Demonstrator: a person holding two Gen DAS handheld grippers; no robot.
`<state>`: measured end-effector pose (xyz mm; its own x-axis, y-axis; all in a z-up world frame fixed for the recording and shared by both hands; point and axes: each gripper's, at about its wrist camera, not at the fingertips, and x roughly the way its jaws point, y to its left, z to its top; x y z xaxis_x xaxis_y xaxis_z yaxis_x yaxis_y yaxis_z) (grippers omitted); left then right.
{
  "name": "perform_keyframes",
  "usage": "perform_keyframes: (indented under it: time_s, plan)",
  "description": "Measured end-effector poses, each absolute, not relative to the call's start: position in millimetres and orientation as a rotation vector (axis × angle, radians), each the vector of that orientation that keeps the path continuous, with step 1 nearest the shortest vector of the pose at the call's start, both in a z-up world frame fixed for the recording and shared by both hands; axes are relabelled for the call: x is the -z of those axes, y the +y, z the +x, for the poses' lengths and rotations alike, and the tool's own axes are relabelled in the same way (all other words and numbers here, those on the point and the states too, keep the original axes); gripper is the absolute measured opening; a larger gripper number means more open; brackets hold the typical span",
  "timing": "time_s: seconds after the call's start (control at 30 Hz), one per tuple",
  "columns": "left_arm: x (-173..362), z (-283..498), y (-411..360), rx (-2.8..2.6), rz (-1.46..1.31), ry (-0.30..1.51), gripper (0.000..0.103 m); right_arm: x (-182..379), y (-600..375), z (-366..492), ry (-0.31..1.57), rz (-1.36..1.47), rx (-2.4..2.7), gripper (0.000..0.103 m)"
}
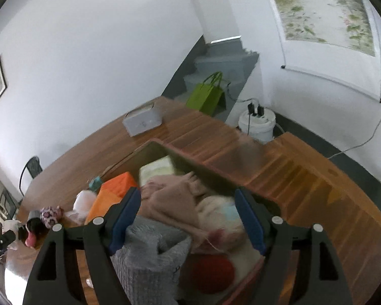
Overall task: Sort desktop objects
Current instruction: 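Carry the paper cup into the pink box and open the left tool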
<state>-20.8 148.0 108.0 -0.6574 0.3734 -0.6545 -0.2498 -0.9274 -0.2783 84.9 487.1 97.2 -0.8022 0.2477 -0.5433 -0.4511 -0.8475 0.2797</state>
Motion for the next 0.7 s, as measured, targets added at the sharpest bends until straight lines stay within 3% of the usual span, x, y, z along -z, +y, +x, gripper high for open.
perform_keyframes:
  time_s: [0.4,0.7]
  plan:
    - [-139.0,-28.3,288.5,-2.343,-0.993,-0.092,0.044,-107.2,503.3,112.8,0.598,-0.52,-2.584,0.08]
    - [-128.4,-48.4,357.2,-2.219,-1.049,-0.016,0.044,-116.9,504.3,128.6,0.605,-0.405,-2.567,0.082]
